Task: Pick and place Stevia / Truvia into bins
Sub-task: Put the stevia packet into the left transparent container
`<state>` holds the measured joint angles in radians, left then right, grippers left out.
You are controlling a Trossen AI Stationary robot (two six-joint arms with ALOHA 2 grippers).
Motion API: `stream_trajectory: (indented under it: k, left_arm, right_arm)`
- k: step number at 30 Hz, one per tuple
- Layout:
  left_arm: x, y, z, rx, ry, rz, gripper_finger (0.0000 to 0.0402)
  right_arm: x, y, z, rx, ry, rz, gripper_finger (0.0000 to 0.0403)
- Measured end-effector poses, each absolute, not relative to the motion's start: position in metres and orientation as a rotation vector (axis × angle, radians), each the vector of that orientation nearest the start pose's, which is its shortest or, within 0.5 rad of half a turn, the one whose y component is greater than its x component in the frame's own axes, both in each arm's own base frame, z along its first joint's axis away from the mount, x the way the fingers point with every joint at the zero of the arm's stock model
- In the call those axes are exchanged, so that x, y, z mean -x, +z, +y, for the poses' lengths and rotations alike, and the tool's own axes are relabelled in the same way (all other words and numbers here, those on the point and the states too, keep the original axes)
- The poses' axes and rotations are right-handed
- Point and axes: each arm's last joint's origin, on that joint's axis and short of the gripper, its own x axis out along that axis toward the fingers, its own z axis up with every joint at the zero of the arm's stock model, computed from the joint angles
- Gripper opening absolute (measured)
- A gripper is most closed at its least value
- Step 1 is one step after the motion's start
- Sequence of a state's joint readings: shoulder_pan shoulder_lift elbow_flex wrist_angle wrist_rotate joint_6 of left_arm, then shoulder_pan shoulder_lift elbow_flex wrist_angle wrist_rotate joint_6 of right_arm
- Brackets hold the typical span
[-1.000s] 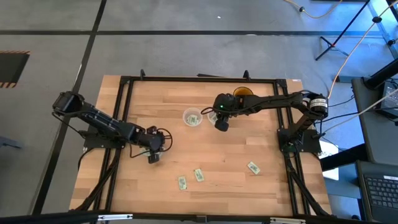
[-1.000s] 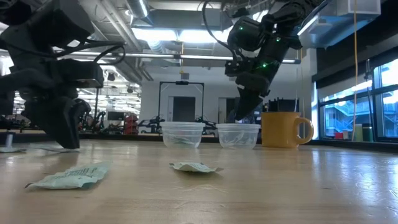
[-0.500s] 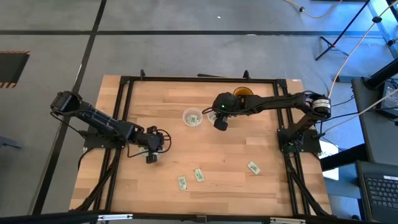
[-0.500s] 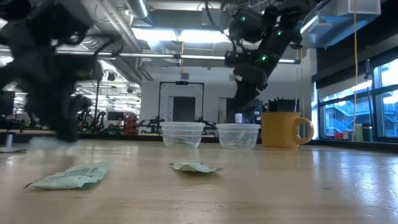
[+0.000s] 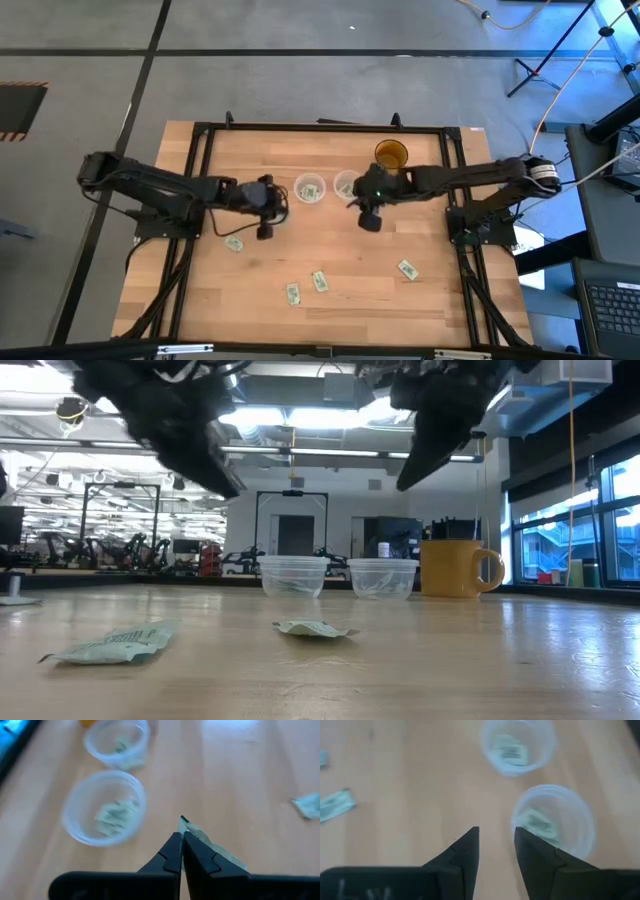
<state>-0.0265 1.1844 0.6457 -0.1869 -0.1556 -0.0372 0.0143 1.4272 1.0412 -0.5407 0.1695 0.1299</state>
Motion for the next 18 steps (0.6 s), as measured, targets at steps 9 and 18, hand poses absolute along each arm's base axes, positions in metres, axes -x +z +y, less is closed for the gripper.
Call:
stream_trajectory:
  k: [9,18]
  left_arm:
    - [-0.259,0.217,0.040,-0.119,0.235,0.621,0.0004]
    - [-0.275,0.191,0.072,-0.127,0.273,0.641,0.0004]
  right_arm:
    - [-0.269,0.232,0.050,-0.105,-0.132,1.006,0.0128]
    - [-0.226,0.210,0.083,-0.243,-0.126,0.987,0.0128]
